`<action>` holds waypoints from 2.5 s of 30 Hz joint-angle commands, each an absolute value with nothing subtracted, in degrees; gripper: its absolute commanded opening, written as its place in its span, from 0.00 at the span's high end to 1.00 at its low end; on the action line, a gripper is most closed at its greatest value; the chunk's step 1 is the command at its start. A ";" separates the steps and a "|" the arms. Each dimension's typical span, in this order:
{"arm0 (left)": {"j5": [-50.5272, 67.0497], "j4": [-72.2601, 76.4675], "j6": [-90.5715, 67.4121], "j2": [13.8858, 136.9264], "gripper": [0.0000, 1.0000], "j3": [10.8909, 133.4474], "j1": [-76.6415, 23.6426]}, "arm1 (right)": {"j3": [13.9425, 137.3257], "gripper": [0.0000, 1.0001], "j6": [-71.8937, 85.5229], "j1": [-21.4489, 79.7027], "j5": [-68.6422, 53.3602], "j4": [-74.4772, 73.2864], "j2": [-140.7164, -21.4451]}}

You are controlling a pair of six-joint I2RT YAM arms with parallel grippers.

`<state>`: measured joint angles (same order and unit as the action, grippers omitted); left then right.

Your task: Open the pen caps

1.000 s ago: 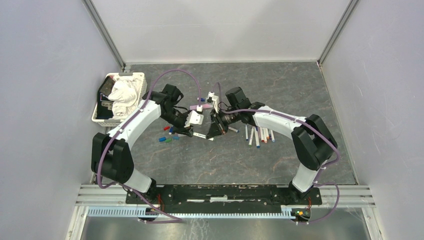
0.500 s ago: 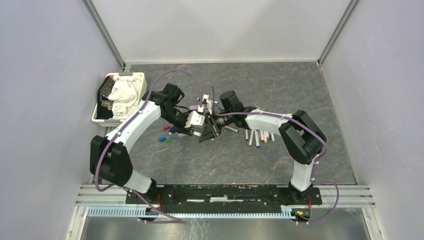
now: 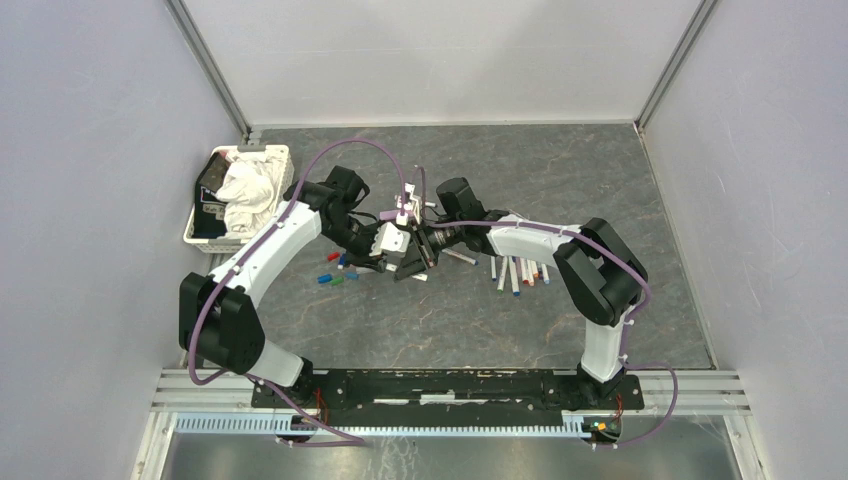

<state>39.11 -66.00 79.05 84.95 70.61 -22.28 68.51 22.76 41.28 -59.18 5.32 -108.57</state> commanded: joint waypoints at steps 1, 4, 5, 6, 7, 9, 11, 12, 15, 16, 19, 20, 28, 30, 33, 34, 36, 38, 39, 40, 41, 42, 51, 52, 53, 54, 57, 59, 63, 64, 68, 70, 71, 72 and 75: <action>39.64 -67.32 78.42 83.14 0.98 72.67 -22.93 | 72.04 0.69 23.89 41.67 -59.94 7.87 -109.50; 39.49 -67.33 78.22 83.14 0.98 72.77 -22.94 | 72.18 0.81 24.25 41.74 -60.07 7.92 -109.85; 39.24 -67.30 78.22 83.14 0.98 72.77 -22.94 | 72.09 0.87 24.04 41.69 -60.14 7.76 -109.86; 38.76 -67.24 78.28 83.14 0.98 72.78 -22.94 | 71.86 0.93 23.91 41.72 -60.13 7.59 -109.75; 38.17 -66.97 78.13 83.14 0.98 72.73 -22.93 | 71.73 0.99 23.41 41.65 -60.24 7.11 -109.71; 35.99 -66.50 77.75 83.33 0.98 72.69 -22.90 | 71.42 1.00 21.96 41.60 -60.06 5.19 -109.37; 32.48 -66.42 77.54 83.76 0.98 72.81 -22.94 | 70.96 1.00 19.08 41.36 -59.39 1.93 -108.79; 30.47 -66.42 77.40 84.14 0.98 73.14 -22.86 | 70.42 1.00 17.94 41.10 -59.16 0.94 -108.36; 25.54 -66.62 77.76 85.09 0.98 74.43 -20.72 | 67.24 1.00 15.53 39.82 -58.74 0.11 -106.24; 25.08 -66.95 78.54 85.39 0.98 74.97 -19.47 | 66.32 1.00 14.68 39.34 -58.34 -2.13 -105.62; 24.02 -67.54 80.79 86.06 0.98 76.75 -15.44 | 62.64 1.00 12.64 37.53 -58.01 -3.10 -103.24; 23.56 -67.23 81.38 86.24 0.98 76.93 -14.31 | 61.43 1.00 12.19 36.93 -58.01 -3.03 -102.28; 23.53 -61.57 80.69 87.15 0.98 74.77 -9.76 | 59.40 1.00 8.16 32.43 -50.79 -8.15 -98.18; 24.87 -58.77 79.00 87.67 0.98 72.60 -9.76 | 59.54 1.00 8.66 30.67 -41.66 -9.91 -96.77; 27.37 -54.41 75.49 89.52 0.98 69.90 -9.76 | 59.41 1.00 9.25 29.02 -24.22 -12.81 -94.97; 27.83 -52.87 74.12 90.28 0.98 69.10 -9.76 | 59.09 1.00 9.40 28.78 -18.85 -13.52 -94.20; 28.29 -49.23 70.96 91.84 0.98 67.56 -9.76 | 57.24 1.00 10.59 28.01 -11.36 -13.25 -92.19; 28.22 -46.32 68.37 93.23 0.98 66.45 -9.76 | 54.99 1.00 11.69 27.07 -5.24 -12.59 -89.92; 28.15 -45.24 67.36 93.88 0.98 65.89 -9.76 | 53.60 1.00 12.37 26.13 -3.36 -11.82 -88.64; 27.92 -44.32 66.48 94.41 0.98 65.43 -9.76 | 52.45 1.00 13.10 25.50 -1.67 -11.07 -87.66; 27.77 -43.27 65.74 94.88 0.98 64.95 -9.76 | 51.74 1.00 13.27 25.03 -0.44 -10.81 -87.25; 27.38 -42.10 64.71 95.30 0.98 64.53 -9.76 | 51.36 1.00 13.25 24.98 1.76 -10.63 -87.16; 26.20 -38.59 60.06 98.69 0.86 63.51 -9.74 | 52.24 1.00 16.56 25.81 6.01 -8.97 -93.03; 26.19 -38.59 59.85 98.63 0.83 63.42 -9.75 | 52.50 0.99 16.79 26.10 6.54 -8.95 -93.67; 26.17 -38.73 59.87 98.57 0.79 63.38 -9.76 | 52.93 0.97 16.97 26.35 7.26 -8.96 -94.36; 26.33 -39.00 59.91 98.44 0.73 63.37 -9.78 | 53.20 0.97 17.09 26.85 7.88 -8.96 -94.86; 27.42 -40.21 60.00 97.45 0.57 63.63 -9.76 | 54.25 0.93 17.40 28.30 10.33 -9.12 -96.51; 28.12 -41.44 60.05 96.28 0.54 63.99 -9.76 | 54.83 0.91 17.80 29.12 11.84 -9.38 -97.34; 29.29 -44.44 59.85 93.71 0.51 65.92 -9.76 | 54.60 0.89 18.74 30.18 13.86 -9.32 -97.82; 29.79 -45.64 59.84 92.91 0.50 67.04 -9.76 | 54.35 0.86 18.89 30.34 14.34 -9.25 -97.70; 30.97 -49.11 59.01 90.56 0.47 70.96 -9.76 | 53.75 0.80 19.08 31.23 15.44 -9.61 -97.00; 31.66 -51.08 57.70 89.29 0.44 74.05 -9.76 | 53.85 0.78 19.03 31.78 16.38 -10.29 -96.41; 31.72 -52.26 57.00 88.83 0.43 76.04 -9.76 | 53.95 0.76 19.07 32.05 16.72 -10.52 -95.82; 31.72 -53.58 56.32 88.38 0.35 78.13 -9.76 | 54.11 0.73 19.03 32.13 16.95 -10.80 -95.30; 31.58 -57.20 55.06 86.63 0.26 83.92 -9.76 | 55.84 0.69 18.81 32.18 17.66 -12.27 -93.37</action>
